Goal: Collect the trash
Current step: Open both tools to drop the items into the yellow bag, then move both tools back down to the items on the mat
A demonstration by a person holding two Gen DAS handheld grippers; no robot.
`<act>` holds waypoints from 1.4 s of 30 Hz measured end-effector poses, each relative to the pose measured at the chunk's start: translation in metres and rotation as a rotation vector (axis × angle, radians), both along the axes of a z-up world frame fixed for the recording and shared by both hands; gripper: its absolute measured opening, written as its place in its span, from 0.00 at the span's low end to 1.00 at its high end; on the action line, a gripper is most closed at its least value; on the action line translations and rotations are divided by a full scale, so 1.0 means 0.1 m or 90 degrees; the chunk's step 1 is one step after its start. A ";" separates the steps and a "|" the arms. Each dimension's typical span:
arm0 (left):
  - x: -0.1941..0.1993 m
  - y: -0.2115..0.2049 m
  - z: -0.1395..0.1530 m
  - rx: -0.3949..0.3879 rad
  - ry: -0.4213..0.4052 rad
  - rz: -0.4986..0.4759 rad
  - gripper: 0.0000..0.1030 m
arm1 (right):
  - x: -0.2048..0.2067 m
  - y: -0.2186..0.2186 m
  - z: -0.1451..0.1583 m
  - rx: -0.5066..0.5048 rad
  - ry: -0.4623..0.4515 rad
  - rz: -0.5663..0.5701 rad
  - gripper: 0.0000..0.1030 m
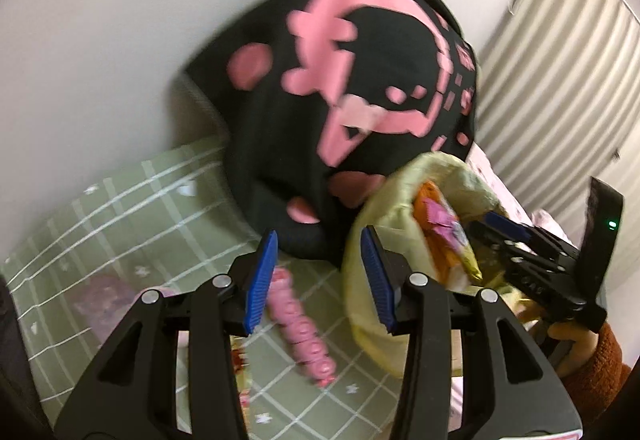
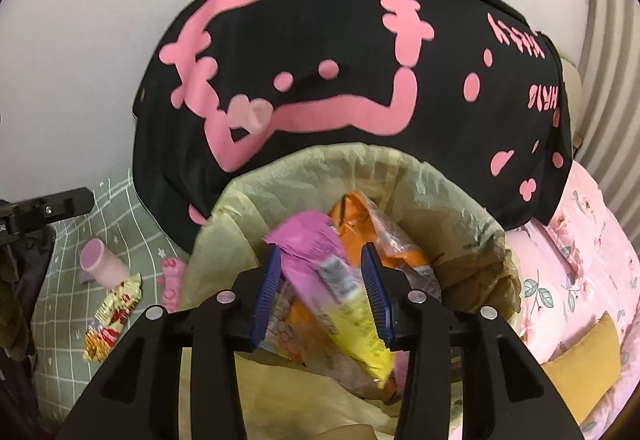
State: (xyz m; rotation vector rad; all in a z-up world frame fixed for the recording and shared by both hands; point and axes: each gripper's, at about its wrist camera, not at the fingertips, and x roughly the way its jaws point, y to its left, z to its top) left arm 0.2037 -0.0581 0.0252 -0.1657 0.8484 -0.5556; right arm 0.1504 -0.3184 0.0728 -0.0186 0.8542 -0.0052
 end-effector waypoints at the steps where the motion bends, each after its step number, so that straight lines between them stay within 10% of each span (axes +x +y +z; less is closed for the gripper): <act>1: 0.00 0.09 -0.01 0.001 -0.003 0.013 0.40 | 0.00 0.05 0.03 -0.002 -0.007 0.005 0.39; 19: 0.16 1.83 -0.52 0.037 0.045 0.253 0.41 | 0.00 1.44 -0.26 0.021 0.030 0.174 0.38; 42: 0.37 2.08 -1.17 0.049 0.140 0.246 0.41 | -0.31 1.86 -0.94 0.062 0.160 0.240 0.40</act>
